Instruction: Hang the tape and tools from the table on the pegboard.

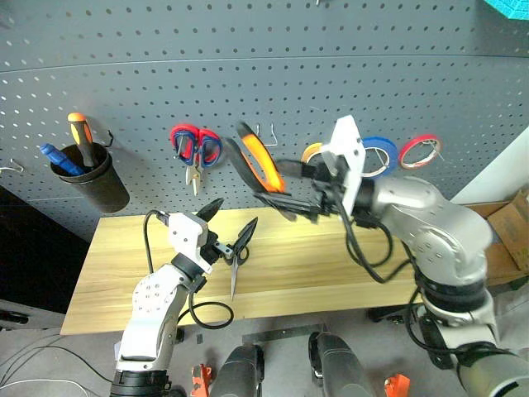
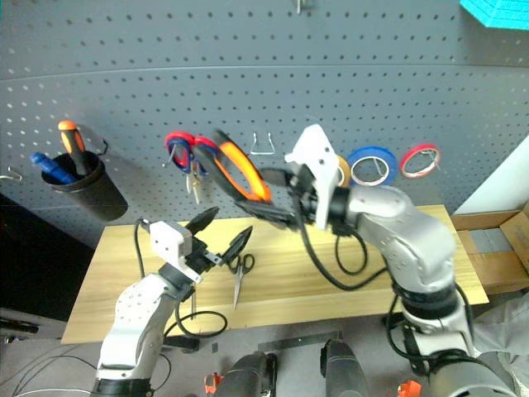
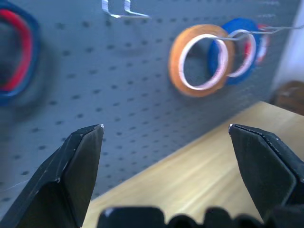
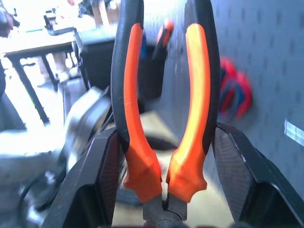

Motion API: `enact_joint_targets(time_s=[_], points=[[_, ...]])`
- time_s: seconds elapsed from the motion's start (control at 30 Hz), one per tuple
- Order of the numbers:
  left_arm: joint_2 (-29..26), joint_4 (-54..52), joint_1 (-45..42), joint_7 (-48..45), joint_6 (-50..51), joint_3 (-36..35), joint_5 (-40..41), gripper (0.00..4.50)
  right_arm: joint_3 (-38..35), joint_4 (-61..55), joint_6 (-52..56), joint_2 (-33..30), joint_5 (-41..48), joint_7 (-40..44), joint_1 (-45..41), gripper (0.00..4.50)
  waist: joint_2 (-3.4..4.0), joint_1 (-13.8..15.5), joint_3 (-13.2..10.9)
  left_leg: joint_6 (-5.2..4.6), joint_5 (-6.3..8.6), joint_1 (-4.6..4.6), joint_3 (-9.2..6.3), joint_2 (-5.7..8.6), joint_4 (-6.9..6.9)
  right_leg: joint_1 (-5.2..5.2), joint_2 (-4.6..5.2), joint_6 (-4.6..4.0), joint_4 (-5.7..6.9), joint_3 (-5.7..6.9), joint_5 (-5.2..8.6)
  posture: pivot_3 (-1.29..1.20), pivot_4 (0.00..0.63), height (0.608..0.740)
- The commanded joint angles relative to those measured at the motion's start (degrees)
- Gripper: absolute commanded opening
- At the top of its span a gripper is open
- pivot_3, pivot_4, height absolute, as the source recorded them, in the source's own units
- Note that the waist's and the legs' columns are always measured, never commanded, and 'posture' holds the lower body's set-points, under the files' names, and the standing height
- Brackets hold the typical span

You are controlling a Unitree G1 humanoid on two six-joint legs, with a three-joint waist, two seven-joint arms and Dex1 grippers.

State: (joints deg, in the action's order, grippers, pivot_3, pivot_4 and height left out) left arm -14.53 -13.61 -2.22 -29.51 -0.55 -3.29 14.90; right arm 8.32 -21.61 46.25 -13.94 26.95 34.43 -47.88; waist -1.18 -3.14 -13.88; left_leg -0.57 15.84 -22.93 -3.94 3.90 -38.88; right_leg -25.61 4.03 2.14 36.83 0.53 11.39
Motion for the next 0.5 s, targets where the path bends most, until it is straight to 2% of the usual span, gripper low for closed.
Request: enact_joint_targets(time_s=[0.03, 0.17, 0.33, 0.5], points=[[1.48, -0.64, 0.19, 1.98, -4.47, -0.2, -1.17, 4.5, 0.96, 9.17, -14.24, 4.64, -8.89, -6.76, -5.52, 2.35, -0.02, 0.02, 0.07, 0.22, -0.12, 0.01, -0.01, 0.0, 0.02, -0.01, 0.0, 0.0, 0.0, 0.01, 0.0, -0.1, 0.174, 0.74], [3.34, -0.04, 0.31, 4.77, -6.55, 0.37, -2.85, 4.5, 2.47, 25.1, -27.36, 9.83, -18.62, -15.34, -10.4, 2.35, -0.07, 0.08, 0.18, 0.25, -0.13, 0.03, 0.0, 0.03, 0.04, 0.01, 0.0, -0.04, 0.01, 0.0, -0.03, -0.1, 0.174, 0.74], [4.02, -0.31, 1.05, 6.26, -7.52, 1.18, -4.01, 4.5, -1.67, 41.19, -40.29, 15.29, -21.55, -22.95, -14.9, 2.35, -0.07, 0.0, 0.18, 0.28, -0.15, 0.0, 0.03, 0.05, 0.09, -0.09, -0.01, -0.07, 0.06, -0.05, -0.05, -0.07, 0.178, 0.74], [3.81, -1.21, 1.73, 7.05, -7.38, 1.25, -4.14, 4.5, -3.4, 48.76, -47.13, 16.52, -22.25, -24.71, -16.21, 2.35, -0.07, 0.03, 0.18, 0.24, -0.15, 0.0, 0.09, 0.04, 0.08, -0.15, -0.01, -0.13, 0.14, -0.09, -0.1, -0.05, 0.169, 0.74]])
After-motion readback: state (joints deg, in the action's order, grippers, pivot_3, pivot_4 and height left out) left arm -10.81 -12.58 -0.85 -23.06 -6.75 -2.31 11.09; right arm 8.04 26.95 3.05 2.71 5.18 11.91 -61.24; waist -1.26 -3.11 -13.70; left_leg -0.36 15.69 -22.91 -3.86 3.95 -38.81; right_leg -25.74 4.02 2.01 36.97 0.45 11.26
